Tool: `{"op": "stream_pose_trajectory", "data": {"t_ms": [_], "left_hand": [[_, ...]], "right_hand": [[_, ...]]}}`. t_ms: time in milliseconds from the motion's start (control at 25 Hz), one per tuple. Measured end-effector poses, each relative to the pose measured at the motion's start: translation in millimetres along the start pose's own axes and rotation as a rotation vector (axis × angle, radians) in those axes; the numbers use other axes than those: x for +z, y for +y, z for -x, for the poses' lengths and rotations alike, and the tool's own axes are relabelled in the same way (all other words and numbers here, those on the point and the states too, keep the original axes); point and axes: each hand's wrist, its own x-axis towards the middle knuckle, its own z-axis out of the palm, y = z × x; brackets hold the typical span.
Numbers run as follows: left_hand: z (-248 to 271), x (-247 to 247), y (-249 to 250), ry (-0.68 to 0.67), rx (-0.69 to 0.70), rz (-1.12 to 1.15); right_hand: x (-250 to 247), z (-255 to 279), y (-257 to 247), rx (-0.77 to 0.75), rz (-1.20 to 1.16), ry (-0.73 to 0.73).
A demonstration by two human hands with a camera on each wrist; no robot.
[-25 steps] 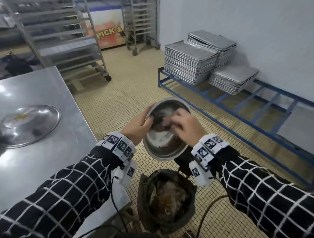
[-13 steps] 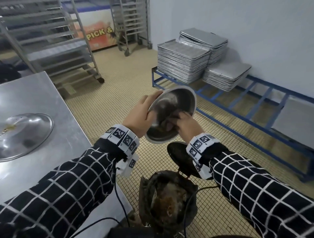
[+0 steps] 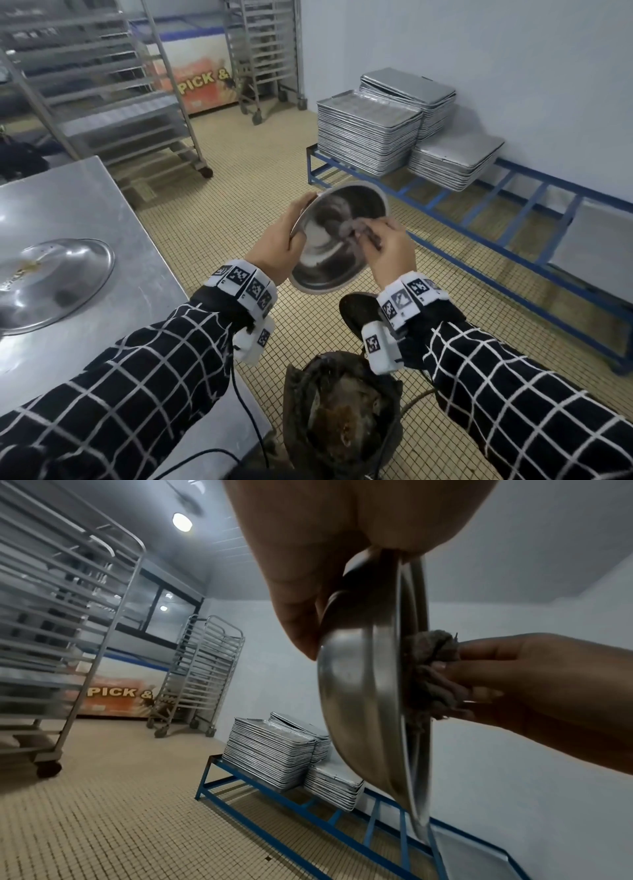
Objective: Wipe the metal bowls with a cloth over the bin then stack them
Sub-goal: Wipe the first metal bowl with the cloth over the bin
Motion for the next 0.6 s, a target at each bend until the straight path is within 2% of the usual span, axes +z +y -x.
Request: {"op": "stream_pose_trajectory", "data": {"t_ms": [80, 160, 280, 400, 600], "left_hand": [[2, -1, 3, 0.002, -0.003, 0.039], [4, -1, 7, -0.01, 0.013, 0.075], [6, -4, 7, 0.024, 0.016, 0.106], [5, -11, 1, 0.099, 0.061, 0.085], [6, -14, -12, 0.115, 0.063, 0.034]], "right_hand": [[4, -13, -11, 0.059, -0.007, 0.056], [11, -20, -18, 0.017, 0.017, 0.046], [27, -8, -15, -0.131, 0.089, -0.149], [37, 12, -5, -0.152, 0.007, -0.419], [35, 13, 2, -0.27, 0.207, -0.54]]}}
